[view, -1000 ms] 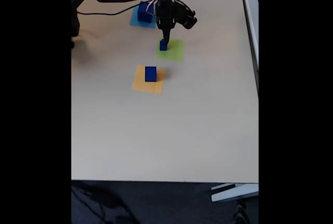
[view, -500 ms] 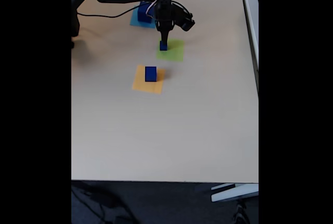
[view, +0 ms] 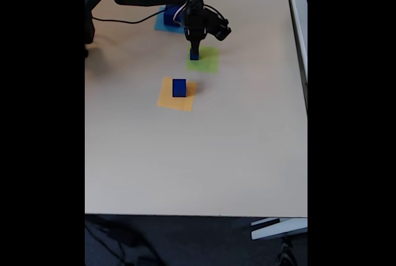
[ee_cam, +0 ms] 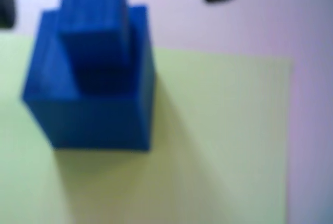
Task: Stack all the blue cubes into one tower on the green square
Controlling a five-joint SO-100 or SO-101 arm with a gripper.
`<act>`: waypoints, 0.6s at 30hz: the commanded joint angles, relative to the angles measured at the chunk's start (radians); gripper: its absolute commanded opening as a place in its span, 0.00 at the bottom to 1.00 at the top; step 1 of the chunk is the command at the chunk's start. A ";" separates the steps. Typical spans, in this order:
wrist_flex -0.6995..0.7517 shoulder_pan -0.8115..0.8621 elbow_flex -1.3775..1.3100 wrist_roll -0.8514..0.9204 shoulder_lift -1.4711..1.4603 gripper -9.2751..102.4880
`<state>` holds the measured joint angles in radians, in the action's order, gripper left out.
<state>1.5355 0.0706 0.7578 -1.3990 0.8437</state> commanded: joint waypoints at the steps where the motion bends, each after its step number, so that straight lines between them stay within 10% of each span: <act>1: -0.020 0.006 0.000 0.002 0.021 0.24; 18: -0.031 0.009 0.021 -0.011 0.025 0.19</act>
<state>1.5140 0.0690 0.7808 -1.3990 0.8437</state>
